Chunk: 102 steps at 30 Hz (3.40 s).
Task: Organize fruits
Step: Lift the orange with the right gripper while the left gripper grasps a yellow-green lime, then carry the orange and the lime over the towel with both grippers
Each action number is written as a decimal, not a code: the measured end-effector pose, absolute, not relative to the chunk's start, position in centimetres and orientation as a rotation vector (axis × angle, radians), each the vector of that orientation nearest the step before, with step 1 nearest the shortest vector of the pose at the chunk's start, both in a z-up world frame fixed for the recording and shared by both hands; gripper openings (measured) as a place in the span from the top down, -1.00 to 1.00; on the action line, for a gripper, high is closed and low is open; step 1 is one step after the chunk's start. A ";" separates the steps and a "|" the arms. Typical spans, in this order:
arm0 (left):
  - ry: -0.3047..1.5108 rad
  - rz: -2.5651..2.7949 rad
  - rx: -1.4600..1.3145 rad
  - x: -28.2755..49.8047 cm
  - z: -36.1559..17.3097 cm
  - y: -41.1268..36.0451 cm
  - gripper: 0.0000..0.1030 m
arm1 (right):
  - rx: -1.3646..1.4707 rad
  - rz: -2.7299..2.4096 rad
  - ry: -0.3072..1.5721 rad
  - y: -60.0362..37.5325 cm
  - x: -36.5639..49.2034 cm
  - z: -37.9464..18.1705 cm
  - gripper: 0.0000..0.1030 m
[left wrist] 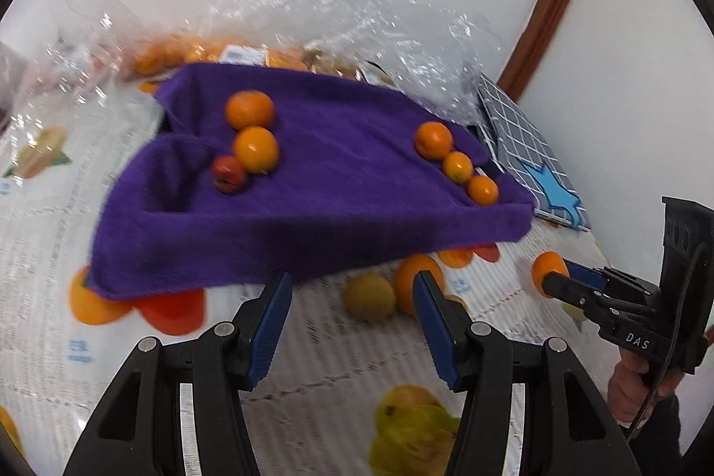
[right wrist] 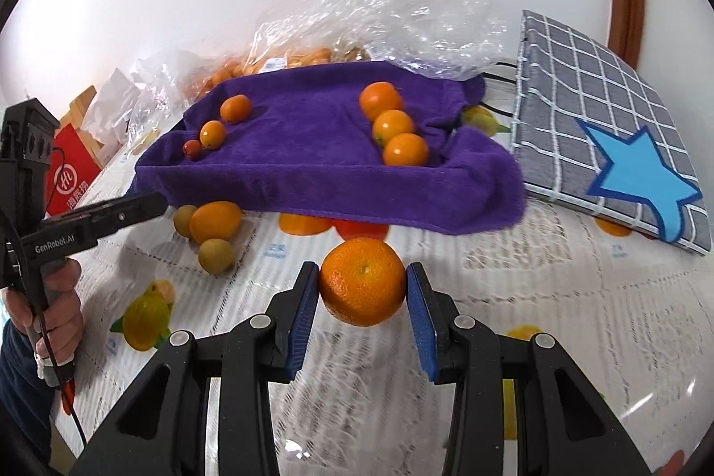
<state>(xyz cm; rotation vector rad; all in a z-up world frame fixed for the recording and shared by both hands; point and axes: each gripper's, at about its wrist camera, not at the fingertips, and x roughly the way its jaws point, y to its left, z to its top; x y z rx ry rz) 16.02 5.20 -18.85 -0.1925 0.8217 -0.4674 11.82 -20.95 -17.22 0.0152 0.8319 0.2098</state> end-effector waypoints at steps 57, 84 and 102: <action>0.682 -0.346 -0.259 16.1 -17.1 8.0 0.49 | 0.038 0.178 0.788 -21.5 12.4 -15.4 0.23; 0.740 -0.465 -0.035 21.8 -14.9 8.5 0.49 | 0.090 0.150 0.793 -18.7 20.0 -14.7 0.23; 0.800 -0.467 -0.054 22.7 -17.7 8.4 0.49 | 0.092 0.143 0.813 -17.9 21.1 -16.0 0.23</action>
